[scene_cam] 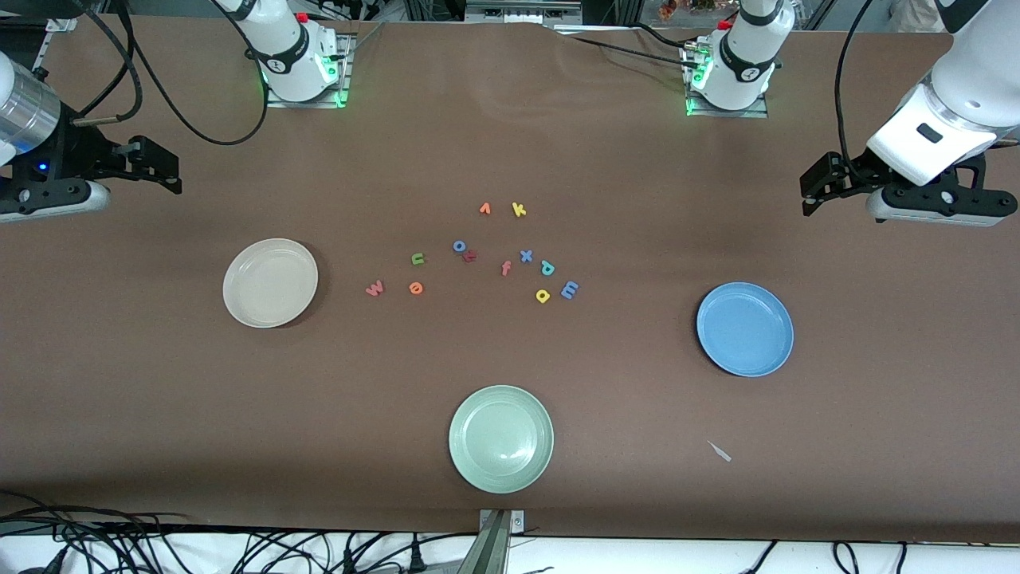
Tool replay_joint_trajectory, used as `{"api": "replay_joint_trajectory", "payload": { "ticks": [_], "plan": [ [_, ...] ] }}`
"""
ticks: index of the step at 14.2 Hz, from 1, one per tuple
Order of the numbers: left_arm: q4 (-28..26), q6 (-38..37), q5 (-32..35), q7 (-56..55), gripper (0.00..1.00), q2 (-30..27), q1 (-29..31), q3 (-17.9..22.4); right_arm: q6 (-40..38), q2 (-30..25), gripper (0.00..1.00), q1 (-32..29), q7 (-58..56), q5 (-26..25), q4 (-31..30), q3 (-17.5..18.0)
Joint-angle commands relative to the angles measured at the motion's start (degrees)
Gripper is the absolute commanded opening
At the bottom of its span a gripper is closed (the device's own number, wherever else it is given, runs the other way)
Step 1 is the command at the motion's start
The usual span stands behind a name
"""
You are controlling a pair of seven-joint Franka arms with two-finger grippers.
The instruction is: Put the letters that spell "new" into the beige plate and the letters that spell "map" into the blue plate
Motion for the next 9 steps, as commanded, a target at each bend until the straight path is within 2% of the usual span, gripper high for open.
{"api": "replay_joint_trajectory", "payload": {
  "ticks": [1,9],
  "plan": [
    [0.38,-0.56,-1.21,0.01,1.0,-0.18,0.01,0.06,0.23,-0.55,1.0,-0.9,-0.27,1.12,-0.42,0.76],
    [0.38,-0.56,-1.21,-0.08,1.0,-0.18,0.01,0.06,0.14,-0.55,1.0,-0.99,-0.36,1.56,-0.59,0.67]
  ]
}}
